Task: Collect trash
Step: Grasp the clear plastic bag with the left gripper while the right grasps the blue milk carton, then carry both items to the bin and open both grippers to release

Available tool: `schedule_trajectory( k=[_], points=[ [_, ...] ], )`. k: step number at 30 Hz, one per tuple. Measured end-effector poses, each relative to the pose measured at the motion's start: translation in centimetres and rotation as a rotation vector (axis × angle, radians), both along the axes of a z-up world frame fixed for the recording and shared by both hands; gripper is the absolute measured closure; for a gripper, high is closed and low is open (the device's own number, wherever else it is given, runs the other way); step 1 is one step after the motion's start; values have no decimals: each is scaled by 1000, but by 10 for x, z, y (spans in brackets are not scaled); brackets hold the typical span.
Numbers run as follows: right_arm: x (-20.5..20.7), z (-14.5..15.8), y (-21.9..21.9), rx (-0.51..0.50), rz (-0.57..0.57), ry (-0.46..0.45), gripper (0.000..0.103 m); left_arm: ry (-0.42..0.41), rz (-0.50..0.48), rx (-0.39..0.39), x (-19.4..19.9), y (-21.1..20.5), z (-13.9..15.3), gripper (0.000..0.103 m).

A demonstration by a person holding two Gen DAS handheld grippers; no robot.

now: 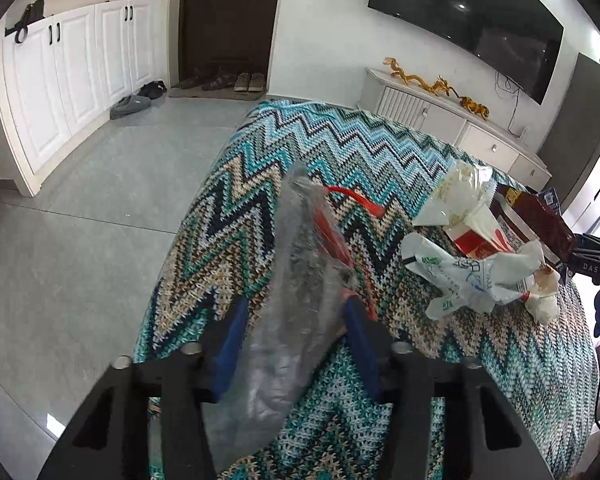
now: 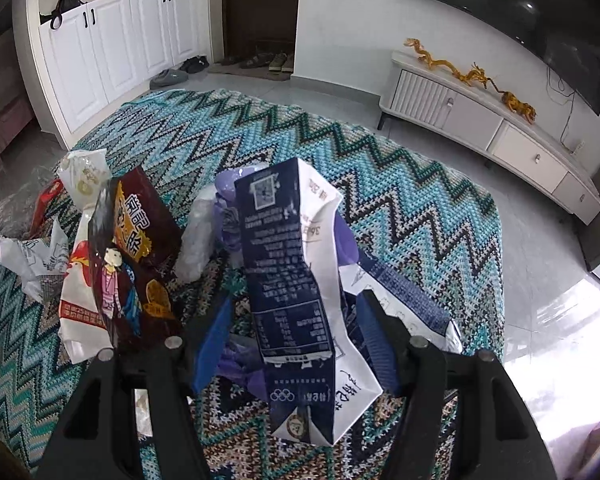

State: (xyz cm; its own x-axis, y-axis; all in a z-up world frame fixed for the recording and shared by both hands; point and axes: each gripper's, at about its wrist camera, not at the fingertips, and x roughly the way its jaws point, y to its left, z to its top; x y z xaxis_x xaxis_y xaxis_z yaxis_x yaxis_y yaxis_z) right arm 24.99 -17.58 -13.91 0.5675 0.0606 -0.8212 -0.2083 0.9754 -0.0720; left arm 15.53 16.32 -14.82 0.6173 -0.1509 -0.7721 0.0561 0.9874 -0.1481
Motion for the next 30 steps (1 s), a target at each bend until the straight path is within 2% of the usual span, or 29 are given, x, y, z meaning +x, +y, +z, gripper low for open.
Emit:
schedule_trajectory(
  k=[2, 4, 5, 13, 20, 26, 30],
  points=[
    [2, -3, -1, -2, -9, 5, 60, 7, -12, -1, -1, -3, -1, 82],
    [0, -3, -2, -10, -14, -1, 67, 1, -21, 7, -5, -7, 1, 92],
    [-1, -2, -3, -3, -13, -6, 67, -8, -21, 12, -7, -8, 3, 93],
    [-25, 27, -20, 82, -32, -98, 69, -93, -24, 0, -26, -12, 38, 96],
    [-60, 63, -36, 195, -30, -180, 69, -177, -76, -22, -49, -26, 80, 97],
    [-100, 90, -57, 254, -46, -265, 69, -234, -171, -4, -63, -64, 115, 97],
    [-130, 107, -87, 268, -87, -324, 69, -250, -264, 2, -66, -106, 130, 97]
  ],
)
